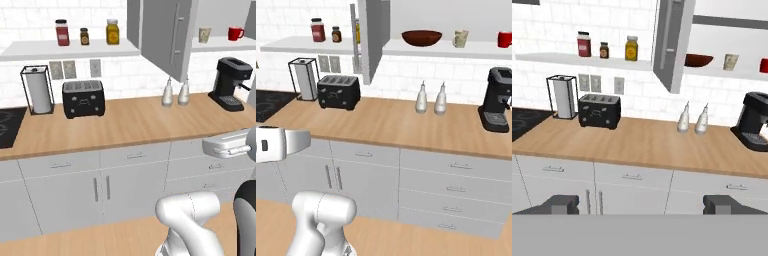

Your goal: Gather all objects into one cabinet and sort the glasses and bowls to opposite sides.

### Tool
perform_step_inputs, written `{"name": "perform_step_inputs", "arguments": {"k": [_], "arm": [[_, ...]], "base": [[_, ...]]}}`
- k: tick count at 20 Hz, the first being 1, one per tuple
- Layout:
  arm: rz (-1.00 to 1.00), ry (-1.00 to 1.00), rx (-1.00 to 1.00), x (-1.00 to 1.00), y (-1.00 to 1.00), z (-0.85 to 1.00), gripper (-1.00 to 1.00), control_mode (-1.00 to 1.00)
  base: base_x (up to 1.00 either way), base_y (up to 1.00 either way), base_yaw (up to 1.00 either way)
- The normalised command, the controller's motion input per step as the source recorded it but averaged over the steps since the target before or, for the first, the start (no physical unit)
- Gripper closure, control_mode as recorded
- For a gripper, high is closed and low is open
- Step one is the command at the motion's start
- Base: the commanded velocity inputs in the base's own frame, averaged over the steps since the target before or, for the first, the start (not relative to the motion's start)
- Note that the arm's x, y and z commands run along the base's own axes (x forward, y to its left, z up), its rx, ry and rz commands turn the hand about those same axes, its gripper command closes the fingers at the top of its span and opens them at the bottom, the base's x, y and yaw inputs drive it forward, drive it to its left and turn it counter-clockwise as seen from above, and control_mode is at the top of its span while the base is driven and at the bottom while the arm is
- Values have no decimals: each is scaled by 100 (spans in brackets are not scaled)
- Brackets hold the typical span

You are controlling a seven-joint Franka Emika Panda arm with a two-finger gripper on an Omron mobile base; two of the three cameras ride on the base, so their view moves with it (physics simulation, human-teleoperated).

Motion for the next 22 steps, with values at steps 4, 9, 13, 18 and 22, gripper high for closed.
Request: {"name": "perform_step_inputs", "arguments": {"k": [4, 9, 13, 18, 22], "arm": [[0, 0, 0, 0, 0, 0, -100, 100], [0, 0, 0, 0, 0, 0, -100, 100], [0, 0, 0, 0, 0, 0, -100, 100], [0, 0, 0, 0, 0, 0, -100, 100], [0, 0, 0, 0, 0, 0, -100, 100]], "base": [[-15, 100, 0], [-10, 100, 0], [-12, 100, 0], [-8, 100, 0], [0, 100, 0]]}}
